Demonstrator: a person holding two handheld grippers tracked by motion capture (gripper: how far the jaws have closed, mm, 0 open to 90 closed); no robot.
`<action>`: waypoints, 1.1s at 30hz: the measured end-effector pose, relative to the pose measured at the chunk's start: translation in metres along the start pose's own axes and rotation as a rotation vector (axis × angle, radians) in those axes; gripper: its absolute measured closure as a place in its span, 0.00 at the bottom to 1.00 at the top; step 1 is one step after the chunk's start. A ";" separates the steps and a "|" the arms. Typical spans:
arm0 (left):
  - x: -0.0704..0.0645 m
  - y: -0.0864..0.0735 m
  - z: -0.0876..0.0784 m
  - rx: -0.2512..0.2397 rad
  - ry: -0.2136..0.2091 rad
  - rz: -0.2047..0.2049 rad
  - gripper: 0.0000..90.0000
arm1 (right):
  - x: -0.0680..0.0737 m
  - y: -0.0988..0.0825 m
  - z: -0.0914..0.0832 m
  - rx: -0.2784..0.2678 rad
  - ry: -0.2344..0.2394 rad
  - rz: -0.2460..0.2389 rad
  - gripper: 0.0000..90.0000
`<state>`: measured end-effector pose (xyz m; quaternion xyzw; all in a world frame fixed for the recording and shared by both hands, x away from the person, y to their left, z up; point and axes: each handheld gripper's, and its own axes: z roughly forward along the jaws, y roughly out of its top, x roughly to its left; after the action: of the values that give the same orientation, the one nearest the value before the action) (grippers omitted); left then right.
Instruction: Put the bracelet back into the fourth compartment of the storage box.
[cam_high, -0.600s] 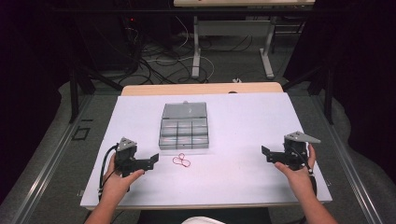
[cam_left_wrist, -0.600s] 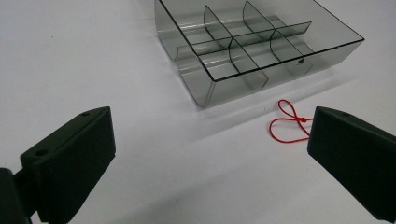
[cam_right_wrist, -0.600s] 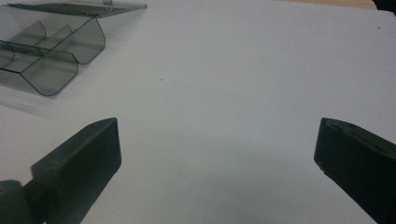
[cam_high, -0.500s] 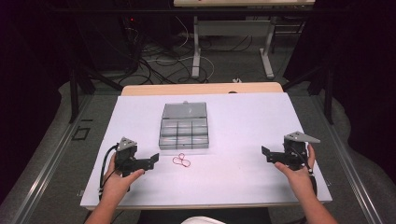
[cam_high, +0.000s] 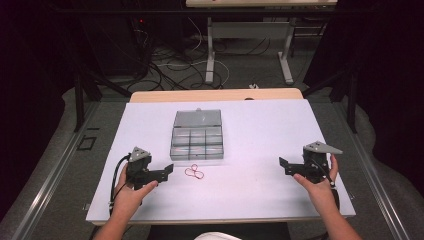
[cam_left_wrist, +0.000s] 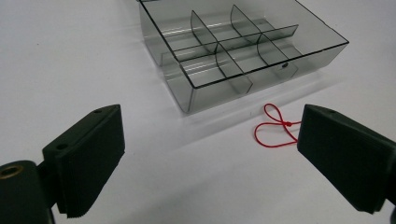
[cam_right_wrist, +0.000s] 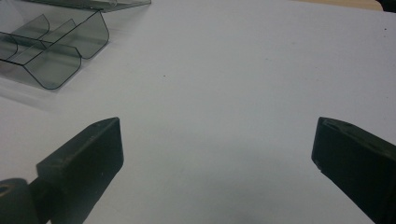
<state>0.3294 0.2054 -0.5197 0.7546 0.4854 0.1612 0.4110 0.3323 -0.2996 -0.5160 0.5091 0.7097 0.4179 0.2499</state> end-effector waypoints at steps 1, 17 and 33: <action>-0.001 0.000 0.001 -0.008 0.003 0.002 0.11 | 0.001 0.000 0.000 -0.002 0.002 -0.006 0.02; -0.015 0.004 0.004 0.019 -0.026 0.039 0.21 | 0.004 0.000 0.001 -0.003 0.020 -0.015 0.07; -0.025 0.011 0.005 0.027 -0.045 0.065 0.26 | 0.005 0.000 0.001 0.007 0.028 -0.016 0.08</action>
<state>0.3267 0.1791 -0.5104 0.7790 0.4533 0.1507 0.4061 0.3311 -0.2944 -0.5165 0.4984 0.7187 0.4203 0.2414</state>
